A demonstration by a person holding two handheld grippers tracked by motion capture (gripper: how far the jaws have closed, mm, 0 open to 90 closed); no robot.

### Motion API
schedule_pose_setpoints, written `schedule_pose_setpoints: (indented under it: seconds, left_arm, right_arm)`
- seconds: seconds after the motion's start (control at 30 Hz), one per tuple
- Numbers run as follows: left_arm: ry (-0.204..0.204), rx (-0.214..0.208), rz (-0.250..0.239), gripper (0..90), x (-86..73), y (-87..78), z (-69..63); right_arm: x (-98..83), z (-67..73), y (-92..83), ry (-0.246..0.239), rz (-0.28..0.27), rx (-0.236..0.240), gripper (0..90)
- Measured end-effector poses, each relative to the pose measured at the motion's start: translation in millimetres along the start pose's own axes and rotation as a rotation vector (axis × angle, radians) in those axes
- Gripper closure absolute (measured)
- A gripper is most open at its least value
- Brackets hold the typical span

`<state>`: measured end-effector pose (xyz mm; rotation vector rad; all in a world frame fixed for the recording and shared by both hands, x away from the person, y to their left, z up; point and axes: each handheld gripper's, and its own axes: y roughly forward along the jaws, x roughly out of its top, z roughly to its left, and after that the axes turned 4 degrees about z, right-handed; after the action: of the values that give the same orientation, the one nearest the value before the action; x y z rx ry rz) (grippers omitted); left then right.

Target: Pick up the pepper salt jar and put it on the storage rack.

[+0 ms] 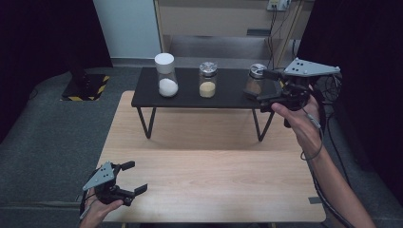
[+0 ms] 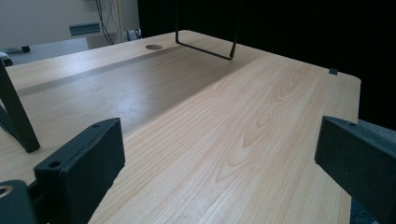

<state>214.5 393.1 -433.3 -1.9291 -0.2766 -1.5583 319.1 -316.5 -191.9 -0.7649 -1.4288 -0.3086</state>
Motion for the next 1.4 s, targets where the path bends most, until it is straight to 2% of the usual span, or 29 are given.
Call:
schedule_pose_setpoints:
  seconds: [0.4, 1.0, 1.17, 1.23, 1.4]
  left_arm:
    - [0.001, 0.001, 0.002, 0.5, 0.4, 0.1, -0.5]
    - [0.001, 0.001, -0.007, 0.4, -0.5, -0.6, -0.6]
    - [0.001, -0.001, -0.01, 0.4, -0.8, -0.5, -0.2]
    - [0.001, 0.0, -0.011, 0.4, -1.0, -0.6, -0.3]
    - [0.002, -0.002, -0.011, 0.4, -1.2, -0.4, 0.0]
  right_arm:
    - [-19.3, 12.2, -17.4, -0.027, -0.017, 0.015, 5.1]
    - [-71.4, 40.6, -47.9, -0.063, -0.017, 0.062, 4.3]
    - [-86.3, 46.4, -54.6, -0.059, -0.008, 0.061, 4.1]
    - [-93.1, 45.9, -56.7, -0.043, -0.008, 0.073, 4.1]
    - [-111.4, 50.0, -61.8, -0.025, 0.001, 0.064, 4.1]
